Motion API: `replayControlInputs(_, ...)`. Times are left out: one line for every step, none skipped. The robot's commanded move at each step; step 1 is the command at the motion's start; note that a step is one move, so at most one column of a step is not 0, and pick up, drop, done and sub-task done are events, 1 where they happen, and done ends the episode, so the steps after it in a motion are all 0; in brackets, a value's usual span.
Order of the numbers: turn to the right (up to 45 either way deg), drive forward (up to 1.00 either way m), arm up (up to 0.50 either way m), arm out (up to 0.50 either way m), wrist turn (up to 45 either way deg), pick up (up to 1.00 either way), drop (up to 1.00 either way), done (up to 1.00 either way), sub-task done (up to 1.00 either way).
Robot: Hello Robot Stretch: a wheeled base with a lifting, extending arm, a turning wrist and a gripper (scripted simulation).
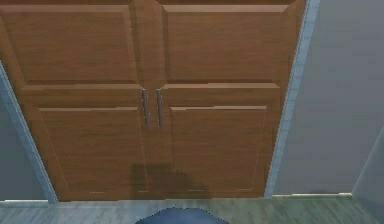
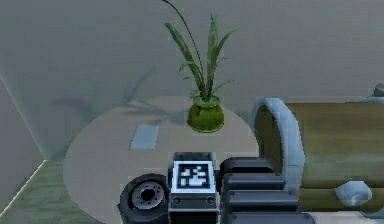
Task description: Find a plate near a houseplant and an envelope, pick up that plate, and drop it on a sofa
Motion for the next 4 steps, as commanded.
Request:
replayControlInputs(45.0,0.0,0.0,0.0,0.0,0.0,0.0,0.0,0.0)
replayControlInputs(45.0,0.0,0.0,0.0,0.0,0.0,0.0,0.0,0.0)
replayControlInputs(45.0,0.0,0.0,0.0,0.0,0.0,0.0,0.0,0.0)
replayControlInputs(39.0,0.0,0.0,0.0,0.0,0.0,0.0,0.0,0.0)
